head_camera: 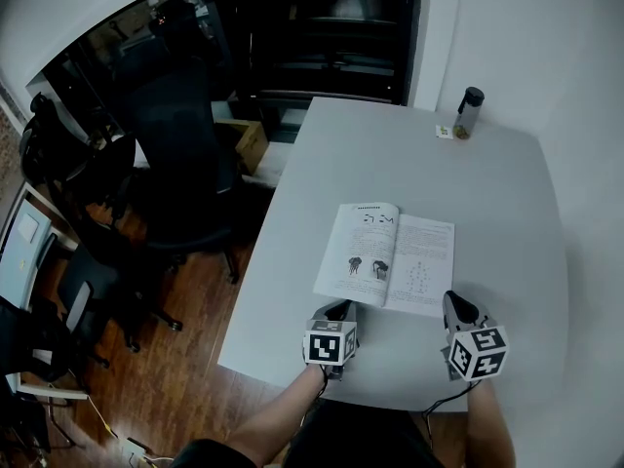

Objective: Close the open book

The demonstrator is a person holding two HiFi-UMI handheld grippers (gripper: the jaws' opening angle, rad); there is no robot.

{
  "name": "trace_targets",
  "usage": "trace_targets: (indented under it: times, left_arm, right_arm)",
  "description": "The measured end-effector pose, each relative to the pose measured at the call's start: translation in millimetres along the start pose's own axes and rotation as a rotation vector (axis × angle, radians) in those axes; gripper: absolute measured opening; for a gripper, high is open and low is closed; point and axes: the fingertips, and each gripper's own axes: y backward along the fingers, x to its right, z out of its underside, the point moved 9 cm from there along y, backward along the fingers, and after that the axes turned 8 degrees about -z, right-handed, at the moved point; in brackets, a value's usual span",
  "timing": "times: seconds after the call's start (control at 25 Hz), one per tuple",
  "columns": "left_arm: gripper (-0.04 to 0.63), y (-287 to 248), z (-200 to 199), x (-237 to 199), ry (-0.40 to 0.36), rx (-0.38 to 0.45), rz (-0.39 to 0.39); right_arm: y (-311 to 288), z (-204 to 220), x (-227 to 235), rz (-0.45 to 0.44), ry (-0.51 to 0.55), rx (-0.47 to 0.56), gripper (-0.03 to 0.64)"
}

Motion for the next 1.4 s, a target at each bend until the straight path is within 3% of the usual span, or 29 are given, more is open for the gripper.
trace_targets:
  times: [0.72,1.2,1.4]
  left_arm:
    - [0.006,4,-11,18,-0.006,0.053,0.015]
    - [0.006,5,-32,60,-0.091,0.179,0.102]
    - [0.006,-4,-32,84,-0.150,0.166,0.153]
  right_arm:
    - [-5,18,-3,-0.069,-0.010,-0.087,0.003]
    - [5,26,6,-0.063,-0.018,-0.095,0.003]
    - [10,29,13,-0.060,-0.023,-0.097,0.003]
